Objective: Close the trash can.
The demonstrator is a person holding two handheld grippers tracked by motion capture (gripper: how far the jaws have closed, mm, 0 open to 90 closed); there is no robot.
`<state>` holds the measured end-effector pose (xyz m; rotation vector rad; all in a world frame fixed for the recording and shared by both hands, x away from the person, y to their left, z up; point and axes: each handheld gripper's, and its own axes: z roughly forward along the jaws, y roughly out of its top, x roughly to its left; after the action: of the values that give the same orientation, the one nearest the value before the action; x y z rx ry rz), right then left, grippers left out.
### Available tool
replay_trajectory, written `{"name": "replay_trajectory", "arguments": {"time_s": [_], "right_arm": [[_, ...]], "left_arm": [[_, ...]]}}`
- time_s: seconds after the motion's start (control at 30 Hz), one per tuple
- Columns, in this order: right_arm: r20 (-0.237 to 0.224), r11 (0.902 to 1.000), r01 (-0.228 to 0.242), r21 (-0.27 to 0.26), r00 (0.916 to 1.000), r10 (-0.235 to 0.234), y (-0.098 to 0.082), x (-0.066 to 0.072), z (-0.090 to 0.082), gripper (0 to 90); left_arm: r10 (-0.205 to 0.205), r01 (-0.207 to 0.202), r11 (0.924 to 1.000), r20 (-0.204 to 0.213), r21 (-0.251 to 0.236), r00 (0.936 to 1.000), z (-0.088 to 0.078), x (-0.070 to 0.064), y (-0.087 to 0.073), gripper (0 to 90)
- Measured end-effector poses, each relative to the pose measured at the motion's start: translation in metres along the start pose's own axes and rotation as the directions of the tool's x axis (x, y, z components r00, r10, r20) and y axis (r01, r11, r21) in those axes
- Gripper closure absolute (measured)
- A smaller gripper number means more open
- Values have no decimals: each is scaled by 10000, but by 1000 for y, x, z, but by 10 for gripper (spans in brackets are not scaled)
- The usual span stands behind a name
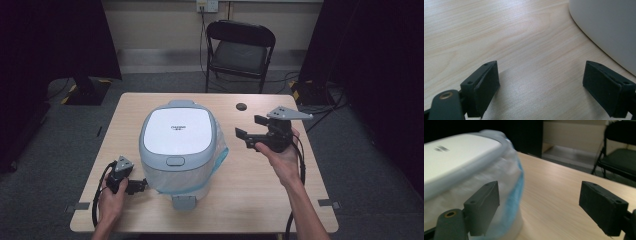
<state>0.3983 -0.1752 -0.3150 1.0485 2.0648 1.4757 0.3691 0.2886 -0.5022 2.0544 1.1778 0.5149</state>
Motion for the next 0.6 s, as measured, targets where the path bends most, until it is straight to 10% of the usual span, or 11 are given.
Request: {"name": "replay_trajectory", "arguments": {"time_s": [0.23, 0.6], "right_arm": [[1085, 9913, -882, 977, 9911, 775, -51, -37, 0, 153], [2432, 9478, -1573, 2773, 9659, 891, -132, -70, 14, 160]], "left_arm": [[-7, 7, 10000, 6, -1, 10000, 0, 0, 0, 130], [-10, 10, 10000, 7, 0, 10000, 0, 0, 0, 130]]}}
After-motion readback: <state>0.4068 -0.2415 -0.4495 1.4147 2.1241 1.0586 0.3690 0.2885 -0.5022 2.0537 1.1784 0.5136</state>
